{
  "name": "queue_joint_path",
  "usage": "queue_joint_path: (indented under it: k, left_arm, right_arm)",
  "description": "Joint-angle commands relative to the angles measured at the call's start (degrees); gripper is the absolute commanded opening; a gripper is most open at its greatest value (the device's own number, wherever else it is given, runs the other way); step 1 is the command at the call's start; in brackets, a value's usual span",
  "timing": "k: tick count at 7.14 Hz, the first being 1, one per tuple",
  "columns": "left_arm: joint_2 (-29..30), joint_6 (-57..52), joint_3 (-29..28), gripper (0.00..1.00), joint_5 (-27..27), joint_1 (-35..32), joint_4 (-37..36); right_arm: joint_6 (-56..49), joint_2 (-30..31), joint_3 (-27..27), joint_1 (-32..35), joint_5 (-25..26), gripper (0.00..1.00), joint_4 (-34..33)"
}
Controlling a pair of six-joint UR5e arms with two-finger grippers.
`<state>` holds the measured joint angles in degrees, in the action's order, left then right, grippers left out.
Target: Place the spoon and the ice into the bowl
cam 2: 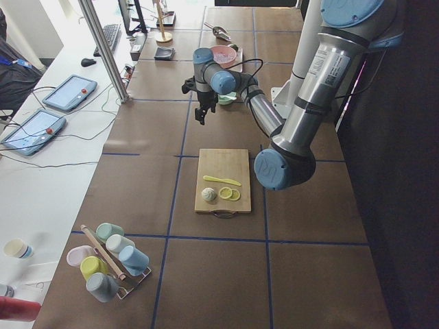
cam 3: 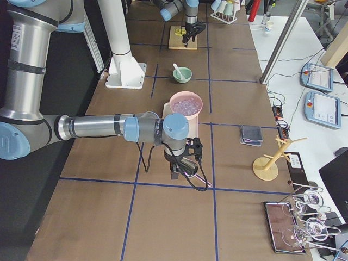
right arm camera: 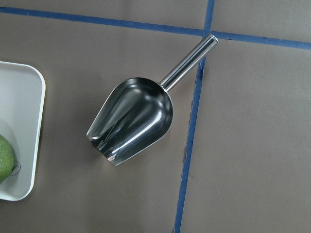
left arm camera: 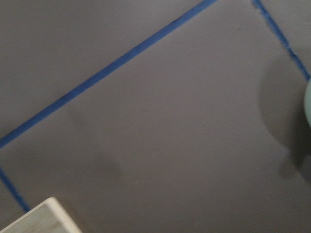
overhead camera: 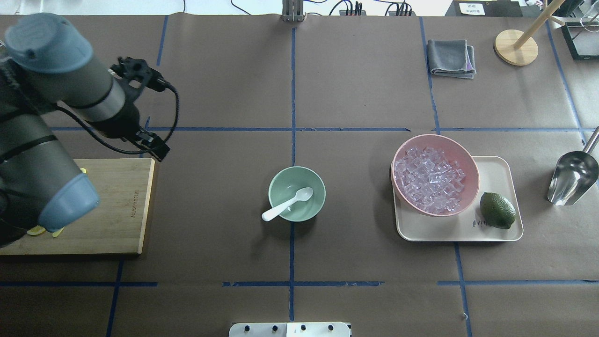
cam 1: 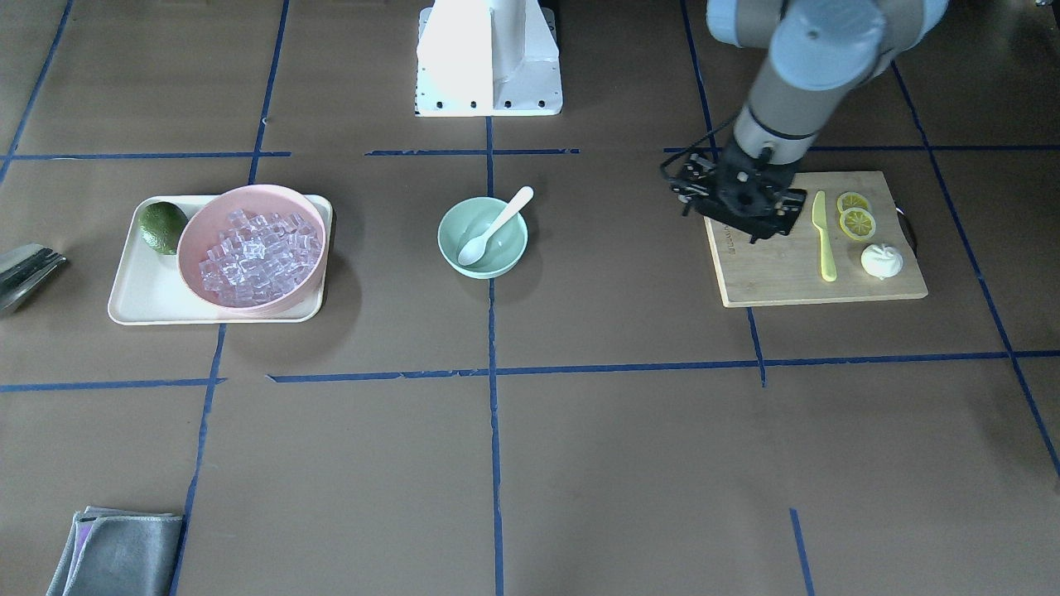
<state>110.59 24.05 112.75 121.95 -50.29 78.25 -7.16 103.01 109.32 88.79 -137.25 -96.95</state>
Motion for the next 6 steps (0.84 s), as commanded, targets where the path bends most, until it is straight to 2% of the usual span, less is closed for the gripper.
queue_joint_path:
  k: [1,2,3,5,6]
  left_arm:
    - [-10.62,-0.76,1.17,1.0,1.98,-10.14,-0.03]
    - [-16.92,-1.37,1.33,1.0,0.5,-12.01,0.67]
    - [-19.59,-6.68,0.38,1.0,-0.82,-14.72,4.51]
    - [-21.63,-25.53,-5.49,1.0,-0.22,-27.0,4.63]
    - [-21.73,-30.16,-8.48,1.0,3.78,-32.1,4.55]
  right_arm:
    - [-0.04,-0.01,0.01,-0.1,-0.92,1.0,0.0]
    - [0.13,-0.01,0.1,-0.28,-1.0,1.0,0.0]
    - [-0.13,-0.53,0.53,-1.06,-0.92,1.0,0.0]
    - [0.31,-3.24,0.63,-3.26,-2.23,1.0,0.0]
    - [0.4,-4.39,1.06,-5.01,-2.32,1.0,0.09]
